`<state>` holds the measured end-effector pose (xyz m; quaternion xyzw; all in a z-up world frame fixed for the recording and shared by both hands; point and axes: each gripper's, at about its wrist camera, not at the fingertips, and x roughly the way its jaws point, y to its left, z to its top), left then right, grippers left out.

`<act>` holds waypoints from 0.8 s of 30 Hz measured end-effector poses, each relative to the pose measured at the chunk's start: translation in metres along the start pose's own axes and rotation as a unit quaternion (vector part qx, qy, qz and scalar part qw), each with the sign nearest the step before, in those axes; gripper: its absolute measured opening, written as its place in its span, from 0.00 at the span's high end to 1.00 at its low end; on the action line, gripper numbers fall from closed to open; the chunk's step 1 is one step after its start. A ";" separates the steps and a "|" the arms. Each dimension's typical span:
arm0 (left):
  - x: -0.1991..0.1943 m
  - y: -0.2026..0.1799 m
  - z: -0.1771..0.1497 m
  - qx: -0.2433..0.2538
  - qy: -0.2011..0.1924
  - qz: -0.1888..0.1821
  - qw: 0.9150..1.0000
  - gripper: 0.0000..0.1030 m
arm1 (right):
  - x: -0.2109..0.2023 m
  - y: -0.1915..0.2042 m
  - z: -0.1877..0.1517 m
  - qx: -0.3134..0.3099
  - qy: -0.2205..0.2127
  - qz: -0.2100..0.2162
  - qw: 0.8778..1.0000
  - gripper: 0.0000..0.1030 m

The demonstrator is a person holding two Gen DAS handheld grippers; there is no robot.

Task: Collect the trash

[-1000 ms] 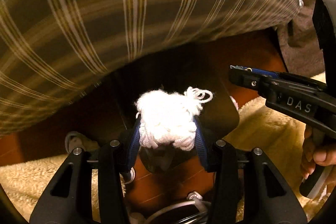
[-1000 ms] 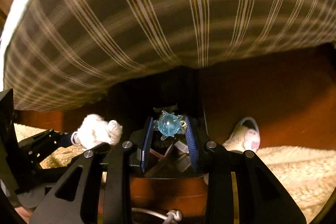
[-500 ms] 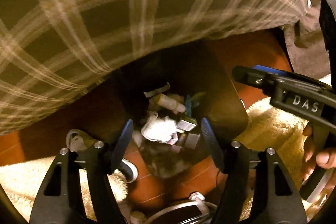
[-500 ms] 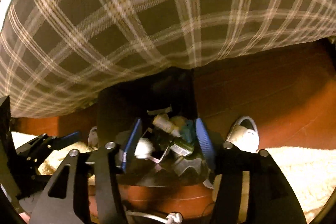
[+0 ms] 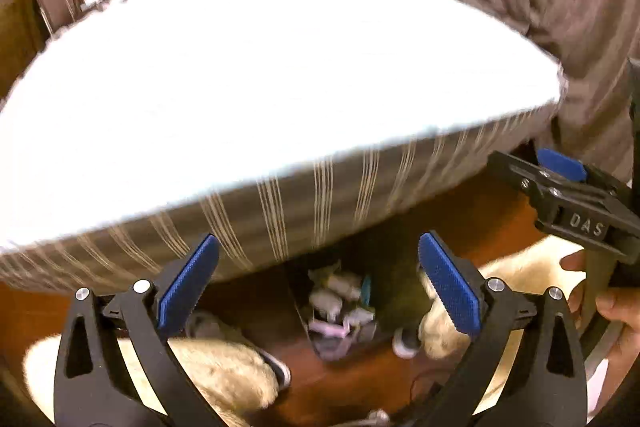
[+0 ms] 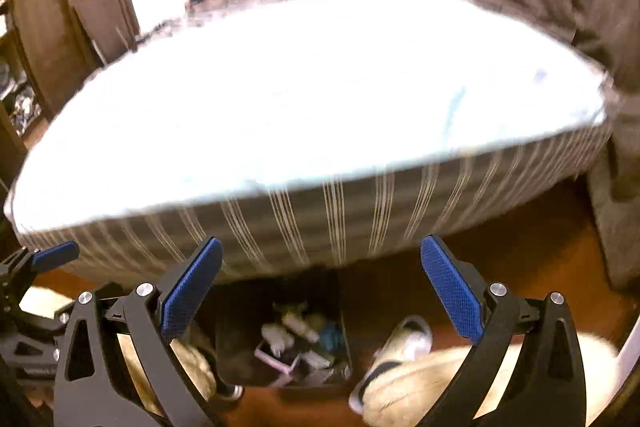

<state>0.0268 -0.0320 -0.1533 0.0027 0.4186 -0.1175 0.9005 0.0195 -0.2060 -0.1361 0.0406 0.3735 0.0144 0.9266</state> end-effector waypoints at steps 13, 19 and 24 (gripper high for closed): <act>-0.105 -0.012 0.065 0.012 -0.139 0.044 0.989 0.08 | -0.099 0.022 0.068 -0.038 -0.116 -0.021 0.992 0.03; -0.126 -0.010 0.073 0.002 -0.162 0.049 0.986 0.08 | -0.120 0.027 0.076 -0.040 -0.144 -0.042 0.988 0.03; -0.137 -0.010 0.075 -0.008 -0.177 0.056 0.983 0.08 | -0.129 0.028 0.075 -0.034 -0.154 -0.043 0.987 0.03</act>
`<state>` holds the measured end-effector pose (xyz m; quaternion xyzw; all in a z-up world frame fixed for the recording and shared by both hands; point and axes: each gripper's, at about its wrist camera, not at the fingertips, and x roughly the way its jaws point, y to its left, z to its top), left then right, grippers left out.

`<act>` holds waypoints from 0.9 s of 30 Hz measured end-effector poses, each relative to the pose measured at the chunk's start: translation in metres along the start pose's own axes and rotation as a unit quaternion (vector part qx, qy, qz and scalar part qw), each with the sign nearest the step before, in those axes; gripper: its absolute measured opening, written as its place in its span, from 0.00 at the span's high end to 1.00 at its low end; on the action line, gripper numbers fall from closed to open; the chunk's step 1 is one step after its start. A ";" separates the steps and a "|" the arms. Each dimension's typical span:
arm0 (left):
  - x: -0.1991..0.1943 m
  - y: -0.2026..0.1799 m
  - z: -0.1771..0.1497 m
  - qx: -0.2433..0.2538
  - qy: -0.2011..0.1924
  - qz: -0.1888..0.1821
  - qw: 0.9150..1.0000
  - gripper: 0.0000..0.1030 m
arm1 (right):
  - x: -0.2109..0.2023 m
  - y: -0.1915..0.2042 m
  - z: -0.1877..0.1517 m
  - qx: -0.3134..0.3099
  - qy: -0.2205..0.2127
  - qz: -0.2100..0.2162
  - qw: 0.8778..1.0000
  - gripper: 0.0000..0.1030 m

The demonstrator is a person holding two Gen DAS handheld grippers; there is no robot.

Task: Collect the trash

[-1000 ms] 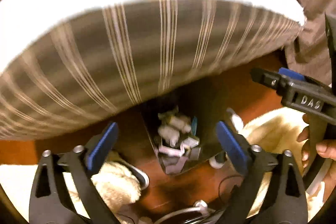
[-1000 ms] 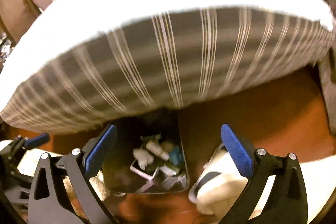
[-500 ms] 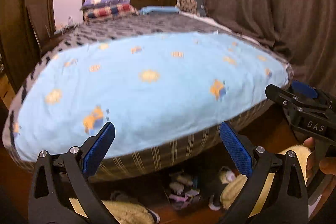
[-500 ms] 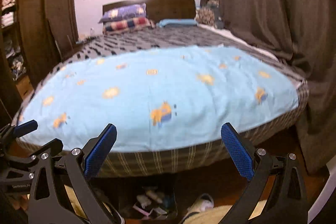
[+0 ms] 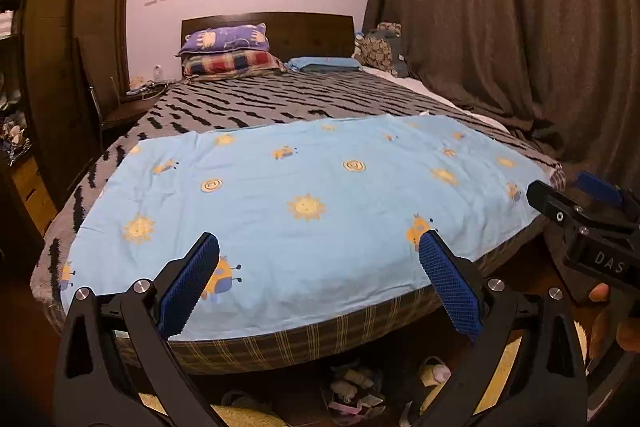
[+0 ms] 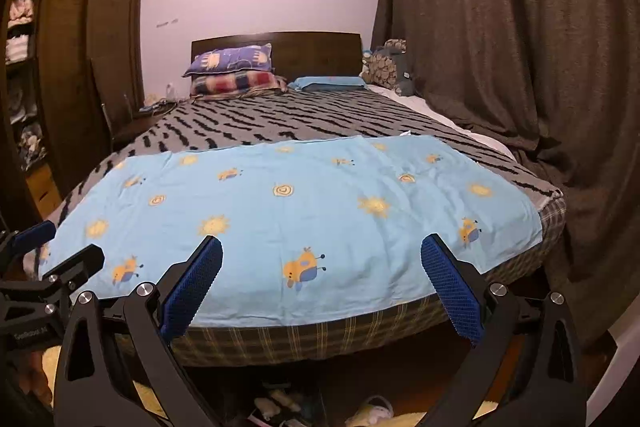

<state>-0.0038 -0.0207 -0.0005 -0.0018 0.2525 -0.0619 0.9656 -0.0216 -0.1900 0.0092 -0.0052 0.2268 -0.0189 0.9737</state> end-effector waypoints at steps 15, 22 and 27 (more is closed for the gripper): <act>-0.003 0.002 -0.002 -0.007 -0.006 -0.001 1.000 0.08 | 0.000 0.001 -0.001 0.011 0.012 0.001 1.000 0.03; -0.005 0.003 -0.002 -0.008 -0.008 0.000 1.000 0.08 | -0.001 0.002 -0.002 0.012 0.009 0.003 1.000 0.03; -0.006 0.003 -0.001 -0.009 -0.008 -0.001 1.000 0.08 | -0.002 0.001 -0.002 0.014 0.007 0.002 1.000 0.03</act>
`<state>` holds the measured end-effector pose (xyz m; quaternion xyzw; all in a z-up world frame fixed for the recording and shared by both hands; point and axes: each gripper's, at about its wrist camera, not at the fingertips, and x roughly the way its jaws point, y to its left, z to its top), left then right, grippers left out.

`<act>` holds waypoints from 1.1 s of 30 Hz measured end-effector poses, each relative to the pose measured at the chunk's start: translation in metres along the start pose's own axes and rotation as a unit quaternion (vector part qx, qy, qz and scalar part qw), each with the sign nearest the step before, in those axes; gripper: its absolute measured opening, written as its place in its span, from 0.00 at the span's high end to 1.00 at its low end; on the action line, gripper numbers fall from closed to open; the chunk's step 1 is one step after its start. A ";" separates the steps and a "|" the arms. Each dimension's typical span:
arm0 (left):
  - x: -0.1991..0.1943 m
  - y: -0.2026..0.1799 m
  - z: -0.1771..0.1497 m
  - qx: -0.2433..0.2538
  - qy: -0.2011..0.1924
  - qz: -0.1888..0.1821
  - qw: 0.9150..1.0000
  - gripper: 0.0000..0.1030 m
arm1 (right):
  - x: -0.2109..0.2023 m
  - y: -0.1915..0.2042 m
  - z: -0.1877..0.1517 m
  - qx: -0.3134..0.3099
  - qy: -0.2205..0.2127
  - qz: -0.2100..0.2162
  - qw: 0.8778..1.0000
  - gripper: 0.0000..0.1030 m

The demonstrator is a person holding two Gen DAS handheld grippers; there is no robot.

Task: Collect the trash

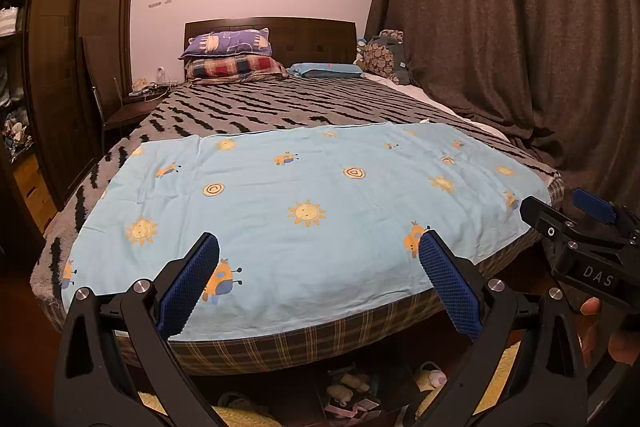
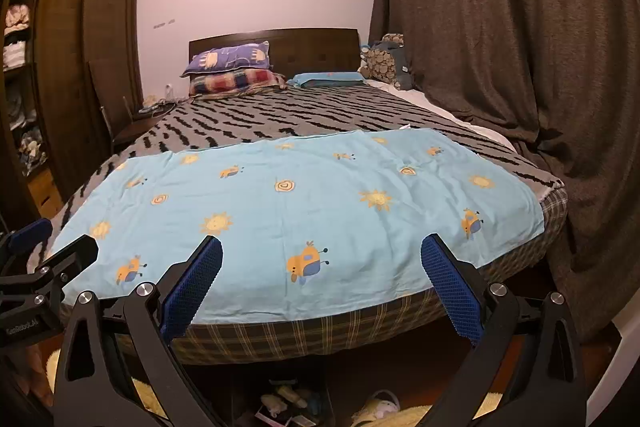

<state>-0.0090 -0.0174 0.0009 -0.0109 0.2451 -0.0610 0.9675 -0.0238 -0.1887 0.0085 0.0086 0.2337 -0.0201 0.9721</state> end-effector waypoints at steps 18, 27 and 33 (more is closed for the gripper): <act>-0.001 -0.001 0.000 0.000 -0.002 -0.002 1.000 0.08 | -0.001 0.000 0.000 0.002 -0.002 0.001 1.000 0.03; -0.001 -0.003 0.000 -0.001 0.000 -0.002 1.000 0.08 | 0.000 0.001 0.000 0.003 0.000 0.000 1.000 0.03; -0.001 -0.005 -0.001 -0.003 0.002 -0.002 1.000 0.08 | 0.000 0.000 0.000 0.004 0.001 0.001 1.000 0.03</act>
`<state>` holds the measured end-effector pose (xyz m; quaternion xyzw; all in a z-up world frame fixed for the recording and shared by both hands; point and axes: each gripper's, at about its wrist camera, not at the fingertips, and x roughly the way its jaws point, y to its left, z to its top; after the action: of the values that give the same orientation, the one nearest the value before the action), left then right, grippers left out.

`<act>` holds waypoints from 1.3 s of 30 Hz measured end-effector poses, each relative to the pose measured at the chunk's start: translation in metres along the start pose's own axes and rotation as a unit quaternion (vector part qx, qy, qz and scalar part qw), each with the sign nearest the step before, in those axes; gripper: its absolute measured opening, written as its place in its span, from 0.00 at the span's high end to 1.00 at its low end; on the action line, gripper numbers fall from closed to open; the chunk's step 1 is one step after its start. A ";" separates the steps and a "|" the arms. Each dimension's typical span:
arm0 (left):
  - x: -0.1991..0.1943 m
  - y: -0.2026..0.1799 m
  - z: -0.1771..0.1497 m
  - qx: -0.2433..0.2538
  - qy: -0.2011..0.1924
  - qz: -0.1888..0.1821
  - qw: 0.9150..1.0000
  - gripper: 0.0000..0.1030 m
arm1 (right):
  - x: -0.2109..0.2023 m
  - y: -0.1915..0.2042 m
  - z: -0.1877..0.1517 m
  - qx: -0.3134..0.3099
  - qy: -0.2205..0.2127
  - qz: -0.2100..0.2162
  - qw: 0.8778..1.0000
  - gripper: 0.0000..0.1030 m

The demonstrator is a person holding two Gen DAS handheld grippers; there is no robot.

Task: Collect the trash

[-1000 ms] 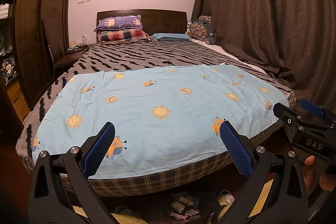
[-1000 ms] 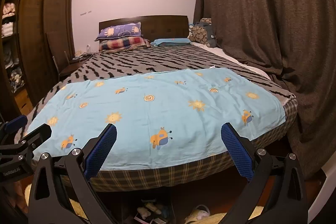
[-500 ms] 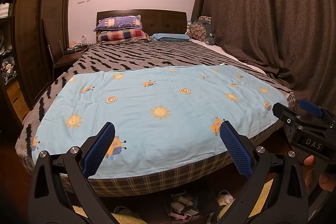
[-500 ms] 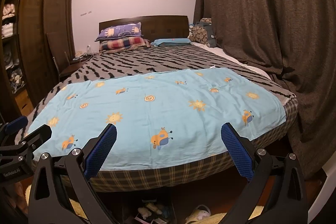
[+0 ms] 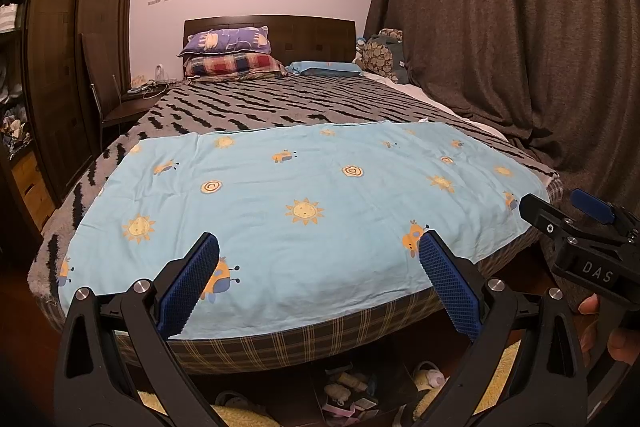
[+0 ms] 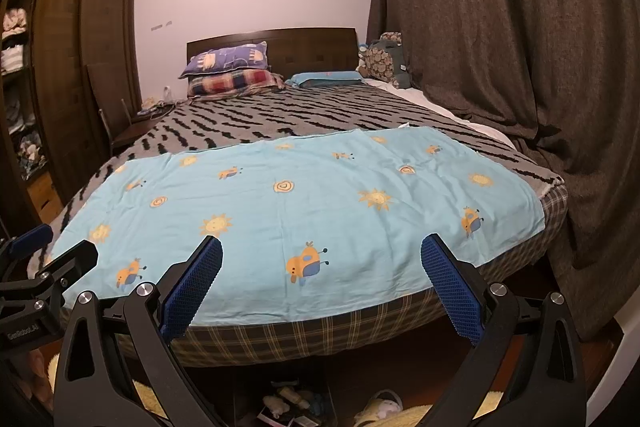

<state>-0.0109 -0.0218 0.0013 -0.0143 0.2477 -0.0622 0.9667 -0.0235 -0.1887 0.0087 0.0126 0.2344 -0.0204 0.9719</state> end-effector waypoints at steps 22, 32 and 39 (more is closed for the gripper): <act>0.003 0.003 -0.001 -0.015 -0.006 0.003 1.000 0.08 | 0.002 0.000 -0.002 0.002 0.003 0.002 1.000 0.03; 0.000 0.000 -0.001 -0.008 -0.005 -0.001 1.000 0.08 | 0.004 0.001 -0.003 0.004 0.004 0.000 1.000 0.03; -0.002 -0.001 -0.001 -0.010 -0.009 0.002 1.000 0.08 | 0.005 0.001 -0.003 0.004 0.004 -0.001 1.000 0.03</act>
<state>-0.0134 -0.0222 0.0016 -0.0238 0.2391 -0.0573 0.9690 -0.0202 -0.1875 0.0032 0.0167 0.2386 -0.0226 0.9707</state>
